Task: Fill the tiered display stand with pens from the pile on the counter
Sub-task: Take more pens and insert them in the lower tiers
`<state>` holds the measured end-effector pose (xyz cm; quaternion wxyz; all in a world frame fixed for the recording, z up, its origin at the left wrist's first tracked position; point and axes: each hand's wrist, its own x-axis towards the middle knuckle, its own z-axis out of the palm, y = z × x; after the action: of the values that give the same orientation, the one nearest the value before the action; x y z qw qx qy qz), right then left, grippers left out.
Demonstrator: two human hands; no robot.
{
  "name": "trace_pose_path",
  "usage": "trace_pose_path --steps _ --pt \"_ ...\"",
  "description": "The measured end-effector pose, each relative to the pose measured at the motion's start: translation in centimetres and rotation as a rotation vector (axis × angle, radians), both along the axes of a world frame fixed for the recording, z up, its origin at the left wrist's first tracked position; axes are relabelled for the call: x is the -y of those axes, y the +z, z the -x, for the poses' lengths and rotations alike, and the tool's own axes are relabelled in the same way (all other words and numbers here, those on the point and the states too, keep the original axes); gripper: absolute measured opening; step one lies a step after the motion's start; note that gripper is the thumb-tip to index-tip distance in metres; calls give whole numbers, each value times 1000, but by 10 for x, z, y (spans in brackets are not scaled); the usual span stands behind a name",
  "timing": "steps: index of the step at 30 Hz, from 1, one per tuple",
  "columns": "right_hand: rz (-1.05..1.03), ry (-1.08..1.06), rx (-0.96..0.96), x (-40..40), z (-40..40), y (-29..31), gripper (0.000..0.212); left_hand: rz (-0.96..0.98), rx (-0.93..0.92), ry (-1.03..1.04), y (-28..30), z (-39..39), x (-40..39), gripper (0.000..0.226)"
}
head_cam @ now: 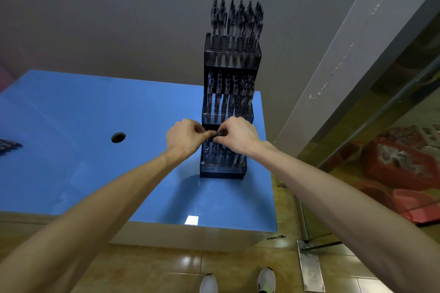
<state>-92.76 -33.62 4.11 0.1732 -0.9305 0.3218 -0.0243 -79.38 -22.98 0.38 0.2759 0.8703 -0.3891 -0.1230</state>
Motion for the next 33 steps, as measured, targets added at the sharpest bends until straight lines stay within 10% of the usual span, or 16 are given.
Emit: trace_pose_path --steps 33 --pt "-38 -236 217 27 57 -2 18 72 108 -202 2 14 -9 19"
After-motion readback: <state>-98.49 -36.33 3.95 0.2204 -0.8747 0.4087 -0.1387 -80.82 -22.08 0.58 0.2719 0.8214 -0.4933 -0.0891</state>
